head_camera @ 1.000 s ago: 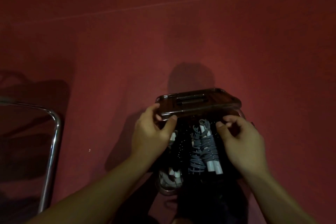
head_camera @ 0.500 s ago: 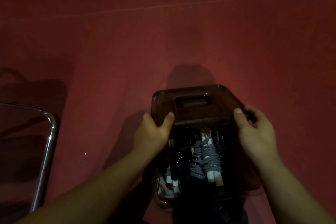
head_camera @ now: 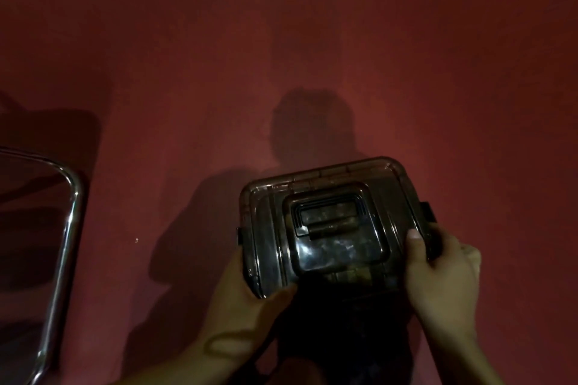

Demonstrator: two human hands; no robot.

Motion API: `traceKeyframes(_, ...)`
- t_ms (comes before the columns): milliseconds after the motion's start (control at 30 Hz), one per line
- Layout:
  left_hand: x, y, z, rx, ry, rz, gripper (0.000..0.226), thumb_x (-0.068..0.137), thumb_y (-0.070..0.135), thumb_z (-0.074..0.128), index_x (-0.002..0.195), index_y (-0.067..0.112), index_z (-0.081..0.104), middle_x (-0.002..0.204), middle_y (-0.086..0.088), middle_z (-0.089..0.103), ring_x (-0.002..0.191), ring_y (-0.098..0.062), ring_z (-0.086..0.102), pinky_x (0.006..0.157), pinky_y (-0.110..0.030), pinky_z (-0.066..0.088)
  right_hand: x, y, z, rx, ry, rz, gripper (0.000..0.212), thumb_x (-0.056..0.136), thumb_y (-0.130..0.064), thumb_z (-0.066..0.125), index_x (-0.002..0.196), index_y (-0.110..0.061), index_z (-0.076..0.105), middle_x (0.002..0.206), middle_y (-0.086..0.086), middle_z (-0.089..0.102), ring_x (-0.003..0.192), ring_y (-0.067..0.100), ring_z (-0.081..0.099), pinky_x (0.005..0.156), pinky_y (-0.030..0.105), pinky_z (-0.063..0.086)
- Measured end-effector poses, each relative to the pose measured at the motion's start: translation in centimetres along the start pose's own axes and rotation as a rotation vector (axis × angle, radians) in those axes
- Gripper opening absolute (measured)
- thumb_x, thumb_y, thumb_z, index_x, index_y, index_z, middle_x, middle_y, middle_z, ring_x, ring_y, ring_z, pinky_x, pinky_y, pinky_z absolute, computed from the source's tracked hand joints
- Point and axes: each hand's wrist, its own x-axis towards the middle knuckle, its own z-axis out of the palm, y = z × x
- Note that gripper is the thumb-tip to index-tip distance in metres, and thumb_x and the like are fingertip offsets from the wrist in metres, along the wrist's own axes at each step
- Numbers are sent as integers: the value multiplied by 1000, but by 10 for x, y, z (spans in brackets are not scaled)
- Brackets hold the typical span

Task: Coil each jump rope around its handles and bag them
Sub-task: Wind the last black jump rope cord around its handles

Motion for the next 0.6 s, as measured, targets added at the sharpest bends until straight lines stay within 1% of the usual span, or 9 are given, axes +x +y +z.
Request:
traceKeyframes(67, 0, -1, 2, -40, 21, -60, 37, 58, 44, 76, 94, 37, 68, 89, 15, 75, 79, 1, 71, 67, -15, 52, 0, 4, -1, -23, 18, 8, 34, 94, -29, 55, 125, -15, 58, 110, 15, 56, 115, 19, 38, 97, 32, 34)
traceKeyframes(133, 6, -3, 2, -45, 72, -133, 22, 76, 33, 77, 95, 33, 67, 85, 9, 74, 74, 4, 69, 66, -15, 50, -1, 6, -3, -38, 26, 33, 33, 94, -27, 56, 124, -13, 58, 112, 18, 55, 116, 28, 42, 100, 39, 35)
traceKeyframes(200, 17, -5, -3, 5, 129, -175, 13, 86, 28, 72, 97, 25, 66, 83, 8, 72, 72, 0, 69, 68, -23, 52, -2, 7, -4, -65, 30, 50, 32, 93, -26, 57, 122, -12, 58, 114, 21, 54, 113, 35, 45, 101, 43, 35)
traceKeyframes(300, 30, -11, -9, 73, 178, -143, 14, 85, 34, 73, 82, 21, 68, 68, 8, 69, 64, -10, 67, 69, -41, 55, -2, 4, -6, -122, 41, 71, 31, 91, -26, 59, 119, -11, 60, 114, 23, 54, 110, 41, 46, 102, 46, 32)
traceKeyframes(400, 33, -12, -9, 143, 183, -105, 19, 83, 38, 74, 76, 22, 65, 66, 11, 65, 60, -7, 62, 63, -37, 53, 5, 7, -3, -75, 27, 101, 31, 90, -26, 61, 117, -10, 58, 114, 20, 57, 108, 41, 51, 100, 50, 38)
traceKeyframes(467, 33, -15, -9, 178, 200, -80, 17, 82, 41, 74, 80, 26, 65, 73, 13, 66, 67, -3, 64, 62, -25, 50, 7, 10, -1, -34, 24, 119, 36, 87, -27, 64, 119, -13, 53, 113, 15, 60, 106, 40, 55, 96, 52, 43)
traceKeyframes(500, 32, -17, -9, 204, 224, -57, 20, 80, 46, 74, 87, 28, 66, 81, 13, 67, 78, -5, 65, 68, -24, 50, 7, 10, -1, -13, 29, 132, 41, 86, -27, 65, 123, -15, 50, 113, 12, 61, 107, 38, 56, 96, 52, 44)
traceKeyframes(533, 31, -21, -9, 250, 242, -48, 31, 77, 51, 74, 99, 31, 66, 97, 14, 66, 91, -9, 64, 78, -28, 51, 7, 10, 0, 7, 30, 150, 47, 86, -27, 66, 127, -16, 46, 113, 9, 60, 108, 37, 56, 97, 52, 44)
traceKeyframes(600, 28, -20, -8, 265, 280, -76, 63, 75, 51, 76, 130, 29, 54, 127, 10, 52, 113, -11, 54, 97, -35, 47, 7, 9, 0, 44, 30, 191, 55, 86, -26, 66, 134, -18, 43, 114, 6, 58, 112, 35, 55, 100, 51, 42)
